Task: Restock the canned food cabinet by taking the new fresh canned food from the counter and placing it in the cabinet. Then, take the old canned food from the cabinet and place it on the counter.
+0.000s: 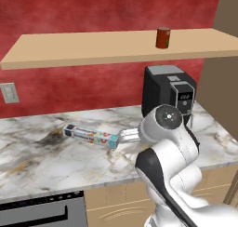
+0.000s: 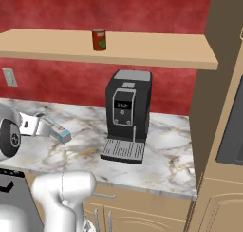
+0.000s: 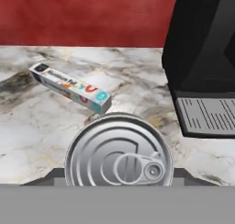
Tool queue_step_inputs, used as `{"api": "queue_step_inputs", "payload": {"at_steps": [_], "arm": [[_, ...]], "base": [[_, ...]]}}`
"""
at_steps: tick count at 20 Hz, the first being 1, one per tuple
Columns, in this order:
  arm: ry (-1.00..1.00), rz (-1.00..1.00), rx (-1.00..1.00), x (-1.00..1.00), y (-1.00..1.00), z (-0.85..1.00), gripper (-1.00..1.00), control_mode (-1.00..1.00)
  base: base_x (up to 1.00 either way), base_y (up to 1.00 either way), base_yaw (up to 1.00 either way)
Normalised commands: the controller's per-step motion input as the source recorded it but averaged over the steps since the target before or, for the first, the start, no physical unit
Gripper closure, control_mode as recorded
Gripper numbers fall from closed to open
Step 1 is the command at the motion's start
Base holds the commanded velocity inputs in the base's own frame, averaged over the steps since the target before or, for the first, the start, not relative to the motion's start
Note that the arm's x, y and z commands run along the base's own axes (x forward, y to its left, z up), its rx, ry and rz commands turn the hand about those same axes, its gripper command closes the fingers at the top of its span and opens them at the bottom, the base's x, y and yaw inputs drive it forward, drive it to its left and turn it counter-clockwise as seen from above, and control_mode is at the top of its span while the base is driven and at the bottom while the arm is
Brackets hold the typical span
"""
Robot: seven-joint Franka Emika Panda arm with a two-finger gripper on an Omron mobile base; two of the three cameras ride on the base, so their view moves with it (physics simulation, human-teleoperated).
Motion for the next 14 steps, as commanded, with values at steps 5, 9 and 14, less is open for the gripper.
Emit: {"api": "queue_step_inputs", "payload": {"at_steps": [5, 9, 14], "arm": [[-0.24, 0.0, 0.06, -0.16, -0.17, 1.0, 1.0, -1.0], [-0.11, 0.01, 0.03, 0.0, -0.03, 1.0, 1.0, -1.0], [-0.01, 0.09, 0.0, 0.12, 0.0, 1.0, 1.0, -1.0]], "base": [[0.0, 0.0, 0.0], [0.0, 0.0, 0.0], [0.0, 0.0, 0.0]]}}
